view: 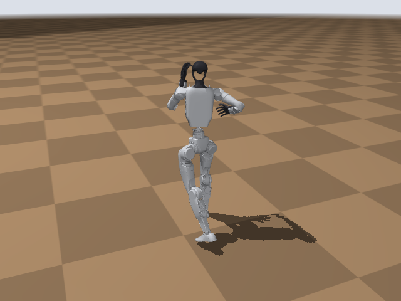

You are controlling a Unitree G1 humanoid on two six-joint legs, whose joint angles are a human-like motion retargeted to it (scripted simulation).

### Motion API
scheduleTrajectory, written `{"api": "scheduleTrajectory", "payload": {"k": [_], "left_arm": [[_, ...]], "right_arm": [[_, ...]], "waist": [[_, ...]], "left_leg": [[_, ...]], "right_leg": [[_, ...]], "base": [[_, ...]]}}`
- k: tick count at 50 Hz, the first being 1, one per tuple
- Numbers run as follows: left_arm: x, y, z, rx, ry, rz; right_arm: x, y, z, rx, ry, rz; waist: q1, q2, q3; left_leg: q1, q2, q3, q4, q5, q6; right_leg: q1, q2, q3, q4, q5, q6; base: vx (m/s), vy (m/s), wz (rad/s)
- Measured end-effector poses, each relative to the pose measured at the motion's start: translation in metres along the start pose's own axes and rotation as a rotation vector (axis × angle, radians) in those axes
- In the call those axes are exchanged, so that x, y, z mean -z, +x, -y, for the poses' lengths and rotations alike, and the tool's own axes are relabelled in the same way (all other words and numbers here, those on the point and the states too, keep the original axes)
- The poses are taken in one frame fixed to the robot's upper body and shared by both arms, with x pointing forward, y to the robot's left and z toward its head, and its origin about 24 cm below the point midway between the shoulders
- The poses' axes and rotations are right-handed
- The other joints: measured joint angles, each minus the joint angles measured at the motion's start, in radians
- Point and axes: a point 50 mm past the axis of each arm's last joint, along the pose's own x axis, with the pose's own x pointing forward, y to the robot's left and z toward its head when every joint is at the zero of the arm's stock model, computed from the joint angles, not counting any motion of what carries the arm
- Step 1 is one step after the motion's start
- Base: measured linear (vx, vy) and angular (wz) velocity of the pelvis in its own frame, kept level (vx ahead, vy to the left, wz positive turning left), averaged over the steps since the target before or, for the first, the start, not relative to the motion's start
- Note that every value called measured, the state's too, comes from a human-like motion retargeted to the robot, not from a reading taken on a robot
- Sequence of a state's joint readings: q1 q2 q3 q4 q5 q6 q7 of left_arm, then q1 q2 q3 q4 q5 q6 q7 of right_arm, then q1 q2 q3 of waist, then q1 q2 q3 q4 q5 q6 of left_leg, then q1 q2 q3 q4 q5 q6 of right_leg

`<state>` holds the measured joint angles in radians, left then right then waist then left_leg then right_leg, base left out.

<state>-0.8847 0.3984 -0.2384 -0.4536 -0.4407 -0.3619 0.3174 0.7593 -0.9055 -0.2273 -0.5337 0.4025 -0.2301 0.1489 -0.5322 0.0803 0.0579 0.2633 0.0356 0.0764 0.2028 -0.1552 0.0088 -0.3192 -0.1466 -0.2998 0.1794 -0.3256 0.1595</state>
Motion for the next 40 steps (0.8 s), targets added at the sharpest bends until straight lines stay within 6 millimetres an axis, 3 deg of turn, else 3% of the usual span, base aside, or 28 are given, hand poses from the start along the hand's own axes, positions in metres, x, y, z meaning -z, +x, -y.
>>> {"api": "scheduleTrajectory", "payload": {"k": [2, 3, 5, 7, 9, 10, 12, 14, 16, 19, 20, 22, 23, 25, 27, 28, 30, 32, 33, 35, 38, 40], "left_arm": [[0.005, -0.014, -0.002, 0.023, 0.002, -0.072], [0.01, -0.025, -0.006, 0.021, 0.008, -0.131], [0.016, -0.056, -0.029, -0.082, 0.047, -0.282], [0.025, -0.109, -0.053, -0.217, 0.174, -0.508], [0.019, -0.181, -0.076, -0.399, 0.267, -0.786], [0.006, -0.217, -0.084, -0.493, 0.287, -0.918], [-0.035, -0.261, -0.091, -0.596, 0.303, -1.098], [-0.074, -0.275, -0.093, -0.577, 0.354, -1.237], [-0.105, -0.274, -0.095, -0.515, 0.385, -1.354], [-0.135, -0.274, -0.097, -0.461, 0.355, -1.476], [-0.145, -0.274, -0.098, -0.466, 0.351, -1.502], [-0.154, -0.276, -0.097, -0.491, 0.354, -1.528], [-0.156, -0.277, -0.096, -0.503, 0.362, -1.535], [-0.148, -0.283, -0.093, -0.475, 0.381, -1.549], [-0.125, -0.293, -0.089, -0.387, 0.397, -1.553], [-0.107, -0.3, -0.087, -0.362, 0.395, -1.54], [-0.06, -0.309, -0.084, -0.36, 0.379, -1.481], [-0.003, -0.29, -0.078, -0.298, 0.39, -1.349], [0.021, -0.267, -0.075, -0.232, 0.398, -1.254], [0.053, -0.203, -0.063, -0.081, 0.383, -1.006], [0.05, -0.108, -0.042, 0.055, 0.356, -0.597], [0.032, -0.068, -0.029, 0.07, 0.313, -0.38]], "right_arm": [[-0.005, 0.0, 0.002, 0.09, -0.061, 0.03], [-0.008, 0.002, 0.004, 0.146, -0.062, 0.06], [-0.016, 0.008, 0.011, 0.269, -0.042, 0.149], [-0.021, 0.032, 0.009, 0.34, 0.039, 0.269], [-0.043, 0.073, 0.004, 0.344, 0.085, 0.448], [-0.063, 0.094, 0.001, 0.328, 0.088, 0.559], [-0.115, 0.117, -0.004, 0.297, 0.1, 0.807], [-0.158, 0.118, -0.007, 0.298, 0.128, 1.009], [-0.187, 0.111, -0.012, 0.296, 0.18, 1.158], [-0.214, 0.099, -0.024, 0.199, 0.268, 1.316], [-0.22, 0.095, -0.028, 0.157, 0.275, 1.353], [-0.227, 0.086, -0.034, 0.1, 0.214, 1.406], [-0.229, 0.081, -0.037, 0.085, 0.184, 1.424], [-0.224, 0.068, -0.039, 0.074, 0.17, 1.435], [-0.211, 0.062, -0.039, 0.083, 0.205, 1.38], [-0.203, 0.062, -0.039, 0.095, 0.214, 1.331], [-0.181, 0.074, -0.039, 0.134, 0.233, 1.184], [-0.137, 0.1, -0.041, 0.161, 0.284, 0.919], [-0.106, 0.111, -0.045, 0.142, 0.311, 0.752], [-0.048, 0.114, -0.048, 0.046, 0.319, 0.467], [-0.016, 0.075, -0.029, -0.083, 0.254, 0.285], [-0.008, 0.049, -0.014, -0.099, 0.204, 0.184]], "waist": [[0.039, -0.124, 0.03], [0.068, -0.15, 0.033], [0.125, -0.134, 0.04], [0.197, -0.122, 0.08], [0.277, -0.113, 0.111], [0.319, -0.119, 0.117], [0.441, -0.163, 0.088], [0.609, -0.221, 0.043], [0.774, -0.288, 0.003], [0.901, -0.377, -0.063], [0.925, -0.393, -0.084], [0.931, -0.368, -0.113], [0.928, -0.322, -0.11], [0.913, -0.169, -0.067], [0.862, -0.072, -0.033], [0.833, -0.069, -0.015], [0.755, -0.119, 0.019], [0.653, -0.167, 0.039], [0.602, -0.164, 0.047], [0.493, -0.134, 0.049], [0.315, -0.026, 0.007], [0.199, 0.057, -0.019]], "left_leg": [[-0.04, -0.063, 0.026, 0.425, -0.145, 0.089], [-0.135, -0.064, 0.045, 0.71, -0.22, 0.12], [-0.354, 0.006, 0.076, 1.254, -0.33, 0.103], [-0.536, 0.006, 0.054, 1.648, -0.401, 0.145], [-0.733, -0.046, 0.032, 1.911, -0.439, 0.141], [-0.833, -0.081, 0.033, 1.999, -0.451, 0.125], [-0.999, -0.111, 0.066, 2.025, -0.454, 0.094], [-1.1, -0.092, 0.103, 1.919, -0.449, 0.097], [-1.136, -0.051, 0.151, 1.706, -0.435, 0.137], [-1.1, -0.015, 0.241, 1.219, -0.351, 0.219], [-1.052, -0.004, 0.273, 1.023, -0.312, 0.222], [-0.886, -0.013, 0.28, 0.556, -0.196, 0.175], [-0.769, -0.011, 0.254, 0.312, -0.118, 0.125], [-0.534, 0.054, 0.182, -0.032, 0.034, -0.012], [-0.421, 0.108, 0.166, -0.104, 0.037, -0.081], [-0.398, 0.097, 0.18, -0.088, -0.036, -0.059], [-0.411, 0.031, 0.177, 0.03, -0.256, 0.078], [-0.51, -0.018, 0.122, 0.271, -0.451, 0.228], [-0.542, -0.009, 0.098, 0.377, -0.519, 0.247], [-0.548, -0.001, 0.065, 0.457, -0.585, 0.22], [-0.435, 0.022, 0.021, 0.319, -0.516, 0.123], [-0.347, 0.054, -0.015, 0.181, -0.375, 0.057]], "right_leg": [[0.112, -0.058, 0.049, -0.09, -0.016, 0.039], [0.132, -0.074, 0.047, -0.092, -0.013, 0.035], [0.144, -0.061, 0.03, -0.053, -0.001, -0.044], [0.14, -0.043, 0.052, 0.049, -0.045, -0.109], [0.094, -0.016, 0.103, 0.224, -0.17, -0.165], [0.069, -0.008, 0.134, 0.313, -0.234, -0.184], [0.089, 0.001, 0.202, 0.341, -0.275, -0.187], [0.172, 0.001, 0.272, 0.247, -0.215, -0.167], [0.265, -0.021, 0.333, 0.118, -0.054, -0.124], [0.355, -0.073, 0.343, -0.023, 0.257, -0.039], [0.385, -0.08, 0.335, -0.052, 0.341, -0.021], [0.461, -0.051, 0.276, -0.039, 0.385, -0.043], [0.513, -0.014, 0.24, 0.008, 0.363, -0.073], [0.613, 0.088, 0.172, 0.223, 0.262, -0.144], [0.557, 0.115, 0.125, 0.641, 0.099, -0.2], [0.475, 0.087, 0.124, 0.888, 0.008, -0.216], [0.276, 0.027, 0.172, 1.343, -0.143, -0.212], [0.062, 0.035, 0.228, 1.67, -0.227, -0.182], [-0.032, 0.07, 0.235, 1.773, -0.242, -0.171], [-0.213, 0.124, 0.244, 1.871, -0.25, -0.134], [-0.395, 0.091, 0.191, 1.717, -0.233, -0.152], [-0.437, 0.038, 0.11, 1.474, -0.217, -0.196]], "base": [[1.29, -0.46, -0.32], [1.15, -0.38, -0.48], [1.07, -0.29, -0.44], [1.01, -0.25, -0.75], [1.03, -0.23, -1.31], [1.11, -0.23, -1.66], [1.24, -0.21, -1.85], [1.37, -0.13, -1.95], [1.42, -0.01, -1.58], [1.39, 0.11, -0.58], [1.46, 0.19, -0.5], [1.49, 0.25, -0.58], [1.5, 0.3, -0.61], [1.47, 0.35, -0.33], [1.31, 0.35, 0.29], [1.15, 0.3, 0.51], [1.02, 0.24, 0.76], [0.96, 0.13, 1.12], [1.01, 0.08, 1.12], [1.09, 0.1, 1.09], [1.24, 0.08, 1.05], [1.33, -0.02, 1.0]]}}
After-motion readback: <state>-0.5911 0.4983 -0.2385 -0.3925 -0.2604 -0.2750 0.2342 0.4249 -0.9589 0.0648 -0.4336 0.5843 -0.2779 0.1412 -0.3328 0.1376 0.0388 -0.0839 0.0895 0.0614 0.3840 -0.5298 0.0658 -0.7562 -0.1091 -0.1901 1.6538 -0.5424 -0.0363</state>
